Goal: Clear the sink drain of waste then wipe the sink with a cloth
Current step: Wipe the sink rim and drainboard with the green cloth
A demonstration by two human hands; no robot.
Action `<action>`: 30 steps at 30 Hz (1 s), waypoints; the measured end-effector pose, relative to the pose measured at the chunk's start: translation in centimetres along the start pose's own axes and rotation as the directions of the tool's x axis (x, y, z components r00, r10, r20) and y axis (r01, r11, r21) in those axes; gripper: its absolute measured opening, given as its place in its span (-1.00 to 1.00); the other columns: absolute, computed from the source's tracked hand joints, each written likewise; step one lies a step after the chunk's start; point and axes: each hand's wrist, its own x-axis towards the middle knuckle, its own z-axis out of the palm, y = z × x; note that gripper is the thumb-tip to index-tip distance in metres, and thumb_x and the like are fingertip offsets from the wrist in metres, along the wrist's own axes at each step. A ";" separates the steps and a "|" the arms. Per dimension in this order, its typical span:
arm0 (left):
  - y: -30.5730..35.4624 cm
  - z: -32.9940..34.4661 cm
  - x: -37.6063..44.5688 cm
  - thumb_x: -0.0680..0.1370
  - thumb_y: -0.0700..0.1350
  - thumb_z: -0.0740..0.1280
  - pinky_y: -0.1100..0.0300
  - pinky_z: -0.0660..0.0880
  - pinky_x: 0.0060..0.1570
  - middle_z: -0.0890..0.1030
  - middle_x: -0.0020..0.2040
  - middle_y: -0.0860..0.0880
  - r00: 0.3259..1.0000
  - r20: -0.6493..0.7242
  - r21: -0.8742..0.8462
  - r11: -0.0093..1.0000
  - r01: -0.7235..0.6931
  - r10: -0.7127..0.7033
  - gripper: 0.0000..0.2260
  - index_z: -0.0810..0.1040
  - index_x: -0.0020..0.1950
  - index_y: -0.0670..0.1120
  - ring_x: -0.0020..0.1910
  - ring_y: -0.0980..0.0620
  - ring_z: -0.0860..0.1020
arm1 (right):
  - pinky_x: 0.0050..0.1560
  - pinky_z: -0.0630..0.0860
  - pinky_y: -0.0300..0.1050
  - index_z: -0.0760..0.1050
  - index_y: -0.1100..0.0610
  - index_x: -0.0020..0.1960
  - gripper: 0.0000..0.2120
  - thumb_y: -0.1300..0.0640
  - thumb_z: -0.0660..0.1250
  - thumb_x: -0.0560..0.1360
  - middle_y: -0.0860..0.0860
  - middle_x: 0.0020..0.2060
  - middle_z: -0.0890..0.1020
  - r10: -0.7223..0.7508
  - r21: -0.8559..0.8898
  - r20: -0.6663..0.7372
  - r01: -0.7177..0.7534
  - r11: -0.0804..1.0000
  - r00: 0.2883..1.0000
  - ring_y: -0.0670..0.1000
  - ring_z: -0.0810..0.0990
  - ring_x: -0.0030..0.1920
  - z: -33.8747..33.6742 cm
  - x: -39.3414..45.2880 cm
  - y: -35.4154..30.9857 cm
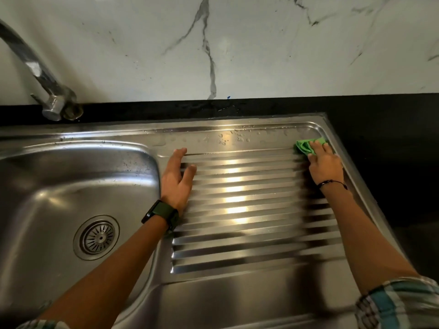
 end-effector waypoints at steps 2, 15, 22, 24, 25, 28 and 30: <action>0.5 -0.2 1.5 0.46 0.04 0.15 0.19 0.33 0.14 0.37 0.37 -0.12 0.995 0.070 0.082 0.994 -0.075 0.070 -0.49 0.28 0.40 -0.07 0.22 0.10 0.35 | 0.44 0.13 0.13 0.30 0.12 0.39 -0.62 0.18 0.12 0.58 0.17 0.44 0.28 0.036 0.027 0.013 -0.037 0.999 0.999 0.20 0.22 0.45 0.1 0.3 0.0; 0.3 2.2 4.5 0.48 0.11 0.06 0.12 -0.09 0.44 0.10 0.52 -0.13 0.845 0.483 0.511 0.709 -0.485 0.230 -0.38 0.11 0.48 -0.14 0.52 -0.05 -0.01 | 0.48 -0.02 0.14 0.12 0.12 0.47 -0.56 0.12 0.04 0.61 0.10 0.49 0.18 -0.021 -0.167 0.087 0.035 0.985 0.996 0.10 0.05 0.51 0.4 4.5 -1.6; 0.9 5.3 5.7 0.58 0.07 0.10 0.14 -0.21 0.43 0.01 0.54 -0.14 0.834 0.509 0.597 0.611 -0.520 0.212 -0.44 0.04 0.49 -0.15 0.53 -0.05 -0.08 | 0.45 0.07 0.15 0.14 0.12 0.46 -0.56 0.12 0.05 0.60 0.08 0.49 0.18 -0.059 -0.208 0.108 0.081 0.975 0.992 0.12 0.08 0.50 1.3 2.2 -0.7; 0.7 5.3 5.8 0.58 0.07 0.10 0.14 -0.22 0.42 0.00 0.54 -0.14 0.846 0.495 0.619 0.602 -0.504 0.199 -0.44 0.04 0.49 -0.15 0.53 -0.05 -0.08 | 0.45 0.10 0.15 0.13 0.13 0.46 -0.56 0.11 0.04 0.60 0.08 0.49 0.18 -0.055 -0.214 0.147 0.086 0.973 0.988 0.12 0.08 0.50 0.8 3.7 -0.8; 0.6 5.3 5.8 0.58 0.07 0.10 0.14 -0.22 0.43 0.00 0.54 -0.14 0.850 0.488 0.627 0.598 -0.499 0.197 -0.44 0.03 0.49 -0.16 0.53 -0.05 -0.08 | 0.45 0.11 0.15 0.13 0.13 0.46 -0.56 0.11 0.04 0.60 0.09 0.49 0.18 -0.058 -0.223 0.147 0.090 0.971 0.987 0.12 0.08 0.50 0.6 4.6 -1.0; 0.8 5.5 5.8 0.58 0.06 0.10 0.11 -0.20 0.45 -0.01 0.54 -0.15 0.862 0.473 0.651 0.587 -0.481 0.183 -0.43 0.01 0.50 -0.17 0.53 -0.06 -0.08 | 0.45 0.08 0.13 0.14 0.14 0.46 -0.56 0.12 0.04 0.60 0.09 0.48 0.20 -0.038 -0.226 0.084 0.056 0.972 0.996 0.12 0.10 0.49 0.7 5.5 -1.9; 1.0 5.5 5.7 0.58 0.06 0.11 0.10 -0.18 0.47 -0.01 0.54 -0.14 0.867 0.470 0.656 0.592 -0.469 0.166 -0.42 0.01 0.50 -0.16 0.53 -0.06 -0.08 | 0.45 0.07 0.13 0.14 0.13 0.46 -0.57 0.12 0.03 0.60 0.08 0.47 0.21 -0.044 -0.197 0.084 0.060 0.979 0.996 0.11 0.10 0.49 1.5 4.2 -2.5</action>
